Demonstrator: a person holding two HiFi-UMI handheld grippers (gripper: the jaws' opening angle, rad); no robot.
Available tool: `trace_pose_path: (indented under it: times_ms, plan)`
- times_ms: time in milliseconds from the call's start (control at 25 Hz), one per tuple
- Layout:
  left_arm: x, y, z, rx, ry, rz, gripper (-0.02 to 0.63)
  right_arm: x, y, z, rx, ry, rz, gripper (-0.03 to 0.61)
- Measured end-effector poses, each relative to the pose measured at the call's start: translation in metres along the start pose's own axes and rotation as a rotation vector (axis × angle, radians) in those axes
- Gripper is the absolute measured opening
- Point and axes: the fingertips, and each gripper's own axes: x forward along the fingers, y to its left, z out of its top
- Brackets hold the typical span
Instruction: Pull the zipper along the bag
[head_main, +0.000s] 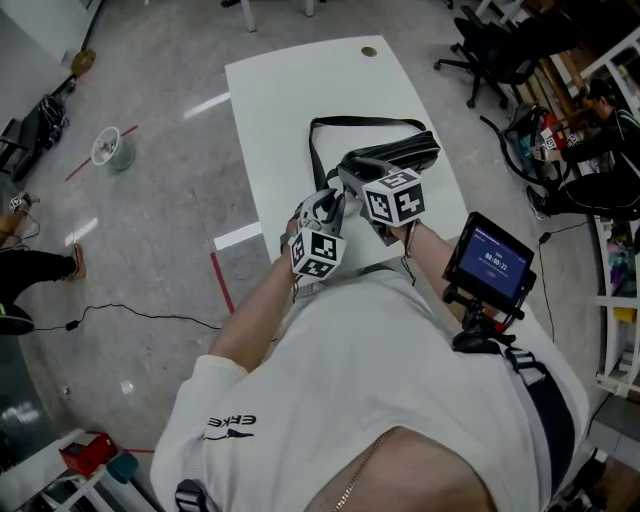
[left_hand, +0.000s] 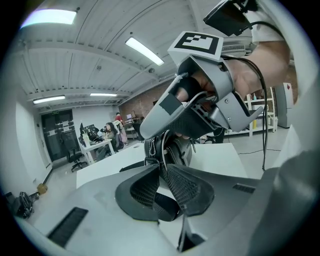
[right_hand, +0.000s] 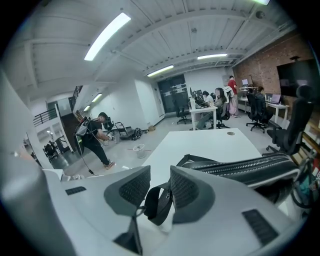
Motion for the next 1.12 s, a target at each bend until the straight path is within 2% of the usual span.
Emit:
trace_pose_path:
  times_ms: [200, 480, 600, 760, 920, 1120]
  plan:
    - [-0.002, 0.005, -0.002, -0.038, 0.005, 0.009, 0.051, -0.002, -0.001, -0.004, 0.019, 0.008, -0.007, 0.104]
    - [0.0, 0.018, -0.001, -0.152, -0.029, 0.062, 0.051, -0.008, -0.01, -0.015, 0.012, -0.017, -0.026, 0.103]
    - [-0.006, 0.024, -0.001, -0.206, -0.04, 0.099, 0.051, -0.014, -0.012, -0.01, -0.05, -0.078, -0.064, 0.104]
    - [-0.02, 0.037, 0.009, -0.255, -0.058, 0.134, 0.051, -0.025, -0.005, 0.008, -0.185, -0.18, -0.129, 0.103]
    - [-0.035, 0.054, 0.018, -0.286, -0.077, 0.174, 0.04, -0.03, 0.009, 0.022, -0.319, -0.229, -0.18, 0.103]
    - [-0.038, 0.08, 0.035, -0.269, -0.119, 0.22, 0.021, -0.036, 0.004, 0.036, -0.363, -0.279, -0.233, 0.103]
